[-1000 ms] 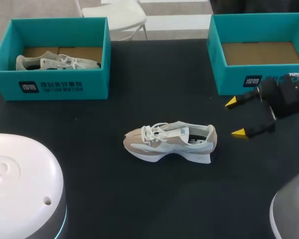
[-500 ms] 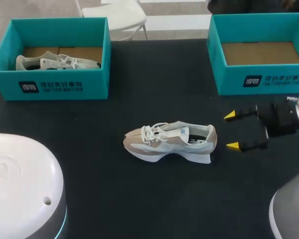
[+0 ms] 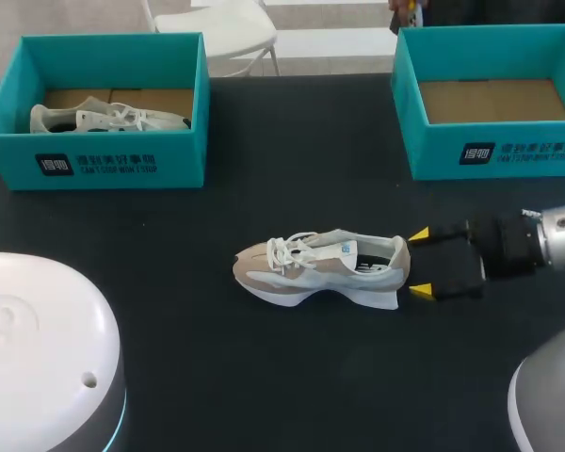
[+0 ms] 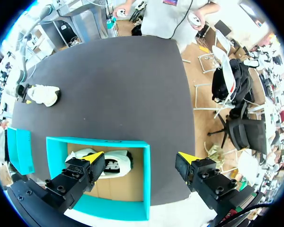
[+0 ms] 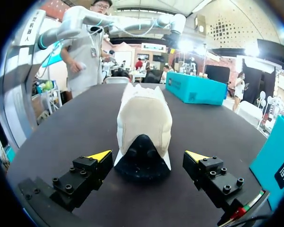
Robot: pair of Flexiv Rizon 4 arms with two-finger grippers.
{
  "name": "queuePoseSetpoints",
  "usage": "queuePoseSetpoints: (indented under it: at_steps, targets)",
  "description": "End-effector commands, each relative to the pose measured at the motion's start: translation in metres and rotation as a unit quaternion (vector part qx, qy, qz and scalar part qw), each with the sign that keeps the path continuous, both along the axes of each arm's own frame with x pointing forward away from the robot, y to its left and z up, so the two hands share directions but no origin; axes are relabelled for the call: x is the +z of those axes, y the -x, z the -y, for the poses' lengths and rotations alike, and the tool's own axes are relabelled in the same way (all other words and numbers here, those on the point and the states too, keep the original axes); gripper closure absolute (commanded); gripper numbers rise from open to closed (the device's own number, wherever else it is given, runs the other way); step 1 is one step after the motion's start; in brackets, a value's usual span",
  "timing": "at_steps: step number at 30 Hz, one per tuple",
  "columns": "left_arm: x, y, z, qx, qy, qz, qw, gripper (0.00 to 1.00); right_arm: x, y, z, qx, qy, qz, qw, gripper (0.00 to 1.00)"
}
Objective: Take the shoe out of the shoebox, open the shoe tongue, remove and reinsert the insole, then place the shoe into the shoebox
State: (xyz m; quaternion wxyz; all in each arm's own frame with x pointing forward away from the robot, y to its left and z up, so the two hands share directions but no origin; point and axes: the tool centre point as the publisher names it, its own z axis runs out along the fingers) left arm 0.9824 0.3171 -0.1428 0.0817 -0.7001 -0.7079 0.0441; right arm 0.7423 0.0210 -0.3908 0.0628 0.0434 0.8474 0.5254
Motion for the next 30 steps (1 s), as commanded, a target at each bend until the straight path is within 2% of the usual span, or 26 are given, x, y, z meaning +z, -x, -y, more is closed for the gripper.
queuePoseSetpoints:
  at_steps: [1, 30]
  targets:
    - [0.001, 0.001, -0.001, -0.001, -0.001, 0.0, 1.0, 0.0, -0.005, -0.005, -0.011, 0.004, 0.0, -0.005, 1.0, 0.0]
    - [0.001, 0.001, -0.001, -0.001, -0.001, 0.0, 1.0, 0.0, -0.022, -0.005, -0.059, 0.021, -0.023, -0.021, 0.999, 0.0]
